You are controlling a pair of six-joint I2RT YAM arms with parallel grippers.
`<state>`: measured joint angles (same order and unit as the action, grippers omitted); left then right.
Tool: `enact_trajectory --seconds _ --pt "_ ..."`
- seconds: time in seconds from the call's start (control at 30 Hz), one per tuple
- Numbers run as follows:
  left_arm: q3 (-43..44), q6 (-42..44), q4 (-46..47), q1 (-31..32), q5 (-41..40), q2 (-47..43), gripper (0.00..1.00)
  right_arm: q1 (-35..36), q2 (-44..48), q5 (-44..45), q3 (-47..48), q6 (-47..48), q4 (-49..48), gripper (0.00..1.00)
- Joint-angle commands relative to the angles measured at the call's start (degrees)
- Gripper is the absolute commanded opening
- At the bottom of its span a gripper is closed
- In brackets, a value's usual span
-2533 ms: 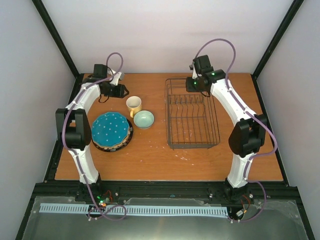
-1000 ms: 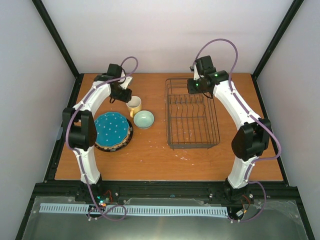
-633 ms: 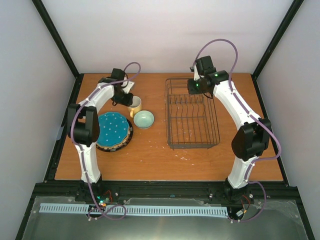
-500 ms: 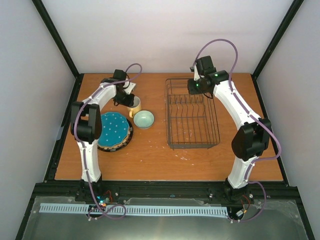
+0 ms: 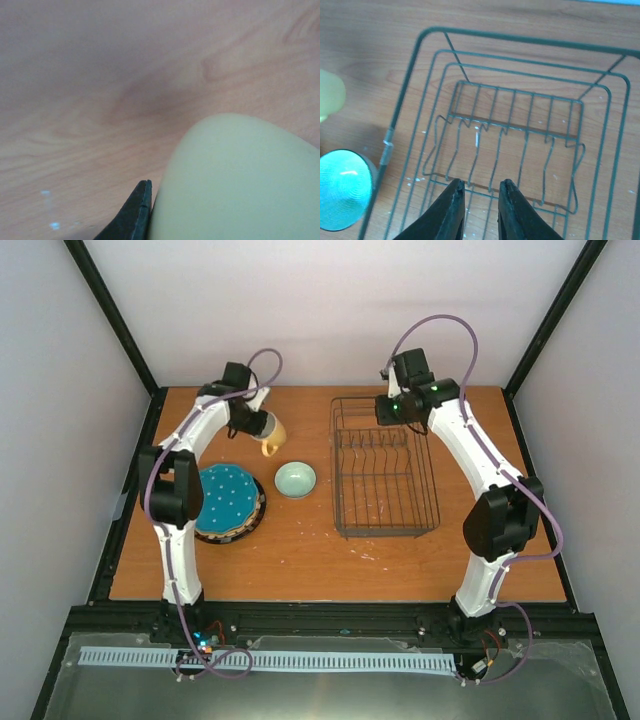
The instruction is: Load the mixed dishes into the dish rack
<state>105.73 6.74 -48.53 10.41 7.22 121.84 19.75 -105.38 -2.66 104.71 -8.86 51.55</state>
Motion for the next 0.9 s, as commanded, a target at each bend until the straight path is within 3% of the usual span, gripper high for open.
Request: enact_trajectory --seconds 0.0,0.1,0.17,0.23,0.3,0.37,0.53,0.67,0.87 --pt "7.33 -2.75 7.99 0.04 -7.22 -12.07 0.01 -0.90 0.40 -6.46 3.10 -1.55 -3.79 0.21" --pt "7.36 -5.15 12.51 0.04 -8.50 -17.70 0.01 -1.36 0.36 -19.82 1.76 -1.94 -8.21 0.26" --pt "3.76 -9.39 19.42 0.06 -6.51 -22.71 0.01 -1.85 -0.63 -37.61 -0.05 -3.81 -11.35 0.32" --pt "-8.08 -16.48 30.74 0.04 -1.30 -29.78 0.01 -1.91 -0.50 -52.41 -7.47 -12.25 -21.96 0.33" --pt "-20.27 -26.72 44.51 0.08 1.52 -36.99 0.01 -1.36 1.98 -61.22 -20.72 -35.15 -56.41 0.36" --pt "-29.52 -35.36 56.27 0.06 4.79 -42.01 0.01 -0.72 1.59 -62.52 -31.10 -56.43 -88.89 0.43" --pt "-38.02 -51.14 69.21 0.30 18.14 -43.87 0.00 2.12 -11.96 -56.12 -31.68 -95.46 -145.53 0.56" --pt "-44.64 -60.61 80.12 0.72 21.83 -44.88 0.01 6.12 -15.43 -57.01 -26.79 -96.89 -147.75 0.54" --pt "-43.92 -56.26 76.82 0.82 19.79 -47.03 0.01 9.65 -10.63 -59.37 -29.17 -98.43 -147.71 0.54"
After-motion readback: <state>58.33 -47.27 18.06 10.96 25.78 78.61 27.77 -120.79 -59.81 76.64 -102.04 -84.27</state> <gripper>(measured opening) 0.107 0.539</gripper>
